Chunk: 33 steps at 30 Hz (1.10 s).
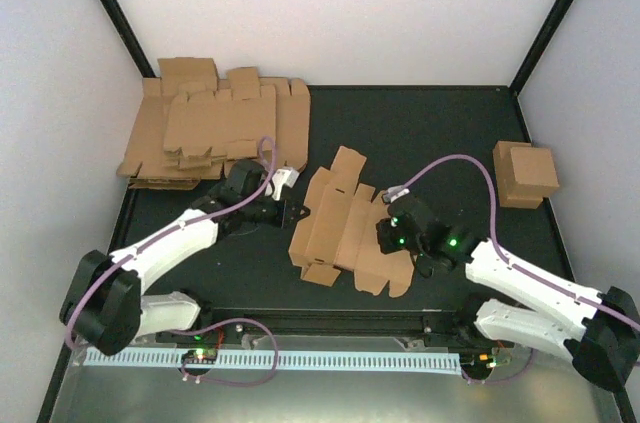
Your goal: Fold the paper box
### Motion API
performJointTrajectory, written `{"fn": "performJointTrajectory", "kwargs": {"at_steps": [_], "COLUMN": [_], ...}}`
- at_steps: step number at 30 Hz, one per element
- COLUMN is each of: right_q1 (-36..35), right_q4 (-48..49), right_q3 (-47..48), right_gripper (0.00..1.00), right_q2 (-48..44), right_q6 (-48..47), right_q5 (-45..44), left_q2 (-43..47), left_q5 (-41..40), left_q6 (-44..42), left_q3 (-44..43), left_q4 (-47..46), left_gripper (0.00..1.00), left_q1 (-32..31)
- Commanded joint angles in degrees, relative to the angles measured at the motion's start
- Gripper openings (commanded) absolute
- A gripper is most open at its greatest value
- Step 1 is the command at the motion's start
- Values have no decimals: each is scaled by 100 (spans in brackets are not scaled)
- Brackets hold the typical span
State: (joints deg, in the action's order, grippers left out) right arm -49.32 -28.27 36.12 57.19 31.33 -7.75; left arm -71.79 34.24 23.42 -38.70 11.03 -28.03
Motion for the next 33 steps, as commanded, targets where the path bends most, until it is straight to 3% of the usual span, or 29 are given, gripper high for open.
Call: {"fn": "performJointTrajectory", "kwargs": {"at_steps": [1,11,14,24,33], "right_q1": [162,272,294,492,982], "right_q4": [-255,-360,-398,-560,-249], "right_q3": [171,620,766,1057,662], "right_gripper": [21,52,65,67,68], "right_q2": [-291,-357,-371,-265,-88], "right_q6": [-189,-334,-481,-506,-460], "right_q5": [-353,-320,-514,-1077,-218], "left_q2": [419,1000,1009,702,-472], "left_q5": [-408,-774,-874,-2037,-3665], "left_q6": [-597,-1010,-1119,-1427,-2311], "left_q3": [-278,-249,-318,-957,-2593], "left_q4": [335,462,602,1422,3163], "left_gripper": [5,7,7,7,8], "left_q1": [-184,-532,-651,-1236,-1708]}}
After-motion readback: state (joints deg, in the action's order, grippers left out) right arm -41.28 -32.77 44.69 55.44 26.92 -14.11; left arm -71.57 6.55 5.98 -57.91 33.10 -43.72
